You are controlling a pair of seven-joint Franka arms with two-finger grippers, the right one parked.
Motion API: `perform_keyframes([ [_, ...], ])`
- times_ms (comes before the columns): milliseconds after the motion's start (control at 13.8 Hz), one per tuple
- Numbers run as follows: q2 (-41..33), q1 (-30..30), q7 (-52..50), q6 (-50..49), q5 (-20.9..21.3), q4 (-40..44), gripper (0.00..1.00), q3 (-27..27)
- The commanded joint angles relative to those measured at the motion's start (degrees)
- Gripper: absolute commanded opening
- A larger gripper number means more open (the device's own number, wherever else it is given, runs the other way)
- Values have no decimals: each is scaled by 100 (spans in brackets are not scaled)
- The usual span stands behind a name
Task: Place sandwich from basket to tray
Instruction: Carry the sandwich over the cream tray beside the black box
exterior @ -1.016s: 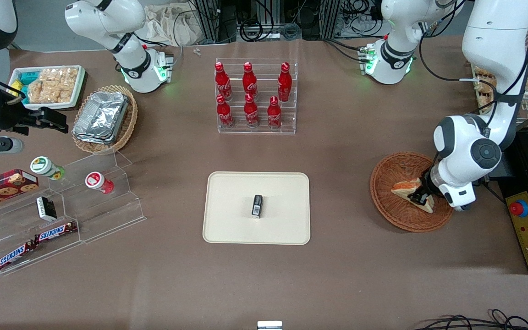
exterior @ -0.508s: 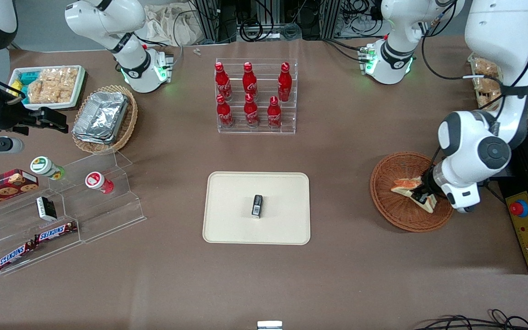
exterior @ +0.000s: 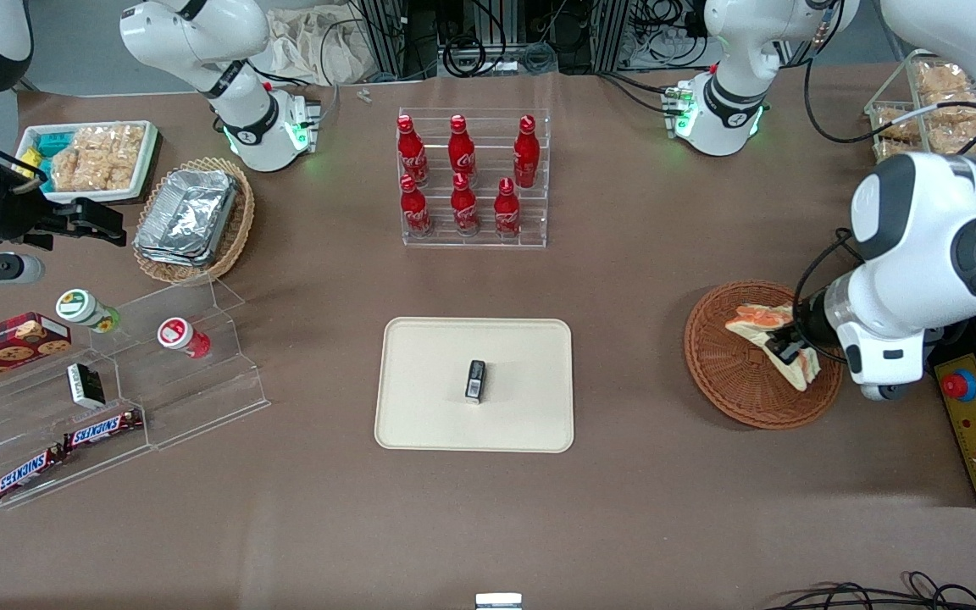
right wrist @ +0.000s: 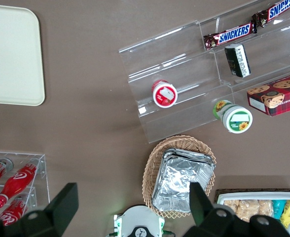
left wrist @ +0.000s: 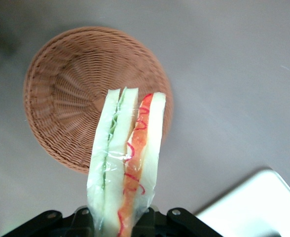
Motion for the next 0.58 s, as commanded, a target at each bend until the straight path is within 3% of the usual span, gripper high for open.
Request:
perform_keyframes([
  [0,248,-149,304,-279,282,658,0,-363],
  [145,449,-517,838,-270,493,851,0,-539],
  [508,2011,-1844,1070,-173,555,1755,0,-601],
])
